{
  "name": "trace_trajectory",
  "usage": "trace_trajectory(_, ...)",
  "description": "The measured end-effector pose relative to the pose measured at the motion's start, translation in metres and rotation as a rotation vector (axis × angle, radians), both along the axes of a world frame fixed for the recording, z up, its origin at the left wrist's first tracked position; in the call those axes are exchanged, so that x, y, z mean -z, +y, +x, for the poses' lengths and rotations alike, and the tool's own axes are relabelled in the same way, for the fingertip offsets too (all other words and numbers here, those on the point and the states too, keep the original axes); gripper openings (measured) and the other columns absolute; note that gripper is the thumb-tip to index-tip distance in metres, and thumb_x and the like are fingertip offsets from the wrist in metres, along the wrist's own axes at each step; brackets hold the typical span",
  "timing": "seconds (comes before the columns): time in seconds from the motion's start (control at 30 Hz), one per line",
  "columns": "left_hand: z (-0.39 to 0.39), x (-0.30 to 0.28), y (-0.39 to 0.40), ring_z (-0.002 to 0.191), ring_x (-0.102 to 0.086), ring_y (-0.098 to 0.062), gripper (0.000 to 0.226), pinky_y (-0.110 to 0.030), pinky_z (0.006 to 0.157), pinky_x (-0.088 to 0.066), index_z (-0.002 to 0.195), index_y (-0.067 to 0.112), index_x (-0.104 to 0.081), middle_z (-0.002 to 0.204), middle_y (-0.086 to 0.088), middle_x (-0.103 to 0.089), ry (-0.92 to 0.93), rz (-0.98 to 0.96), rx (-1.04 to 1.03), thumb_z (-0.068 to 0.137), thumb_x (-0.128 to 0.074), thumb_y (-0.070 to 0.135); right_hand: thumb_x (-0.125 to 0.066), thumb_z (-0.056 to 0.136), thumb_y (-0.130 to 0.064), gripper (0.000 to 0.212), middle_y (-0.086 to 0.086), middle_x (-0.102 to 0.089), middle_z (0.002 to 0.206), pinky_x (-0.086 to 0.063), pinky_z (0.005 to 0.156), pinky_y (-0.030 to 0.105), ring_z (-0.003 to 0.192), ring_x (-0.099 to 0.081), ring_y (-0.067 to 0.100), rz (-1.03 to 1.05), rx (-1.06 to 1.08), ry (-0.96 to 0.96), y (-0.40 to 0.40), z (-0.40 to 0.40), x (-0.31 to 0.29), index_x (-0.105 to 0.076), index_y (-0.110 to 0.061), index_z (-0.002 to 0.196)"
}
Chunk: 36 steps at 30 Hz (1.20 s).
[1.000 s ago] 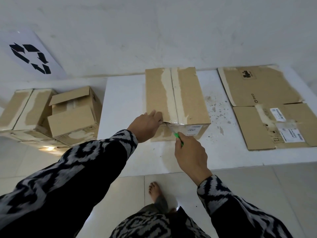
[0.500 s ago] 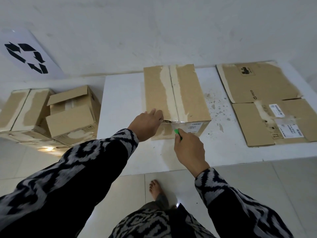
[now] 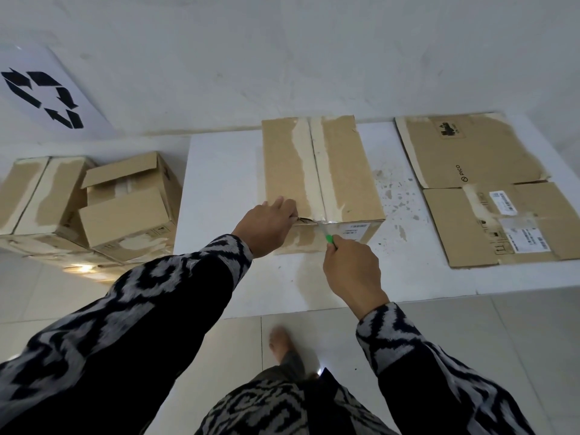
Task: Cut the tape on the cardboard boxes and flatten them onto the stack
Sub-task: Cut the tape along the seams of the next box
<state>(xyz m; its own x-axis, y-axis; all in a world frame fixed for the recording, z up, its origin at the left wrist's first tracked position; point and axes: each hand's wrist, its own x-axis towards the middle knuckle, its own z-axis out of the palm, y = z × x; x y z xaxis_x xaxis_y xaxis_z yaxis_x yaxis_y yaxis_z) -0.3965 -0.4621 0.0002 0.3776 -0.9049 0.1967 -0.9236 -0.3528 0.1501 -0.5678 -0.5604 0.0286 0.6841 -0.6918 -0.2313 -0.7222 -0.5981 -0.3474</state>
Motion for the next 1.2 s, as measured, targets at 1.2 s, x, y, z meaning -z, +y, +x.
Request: trace_trajectory(1.2,0.004,-0.014,-0.006,0.072,-0.049,-0.02,0.037,-0.031,0.07,-0.034,0.119,0.022,-0.053,0.109,0.0,-0.062,0.221,0.109,-0.07,0.093,-0.057,0.049,-0.029,0.105,-0.03,0.035,-0.001,-0.056,0.071,-0.034,0.055,0.032,0.056,-0.041,0.015,0.726,0.48,-0.48,-0.013,-0.044,0.018,-0.064,-0.03,0.102)
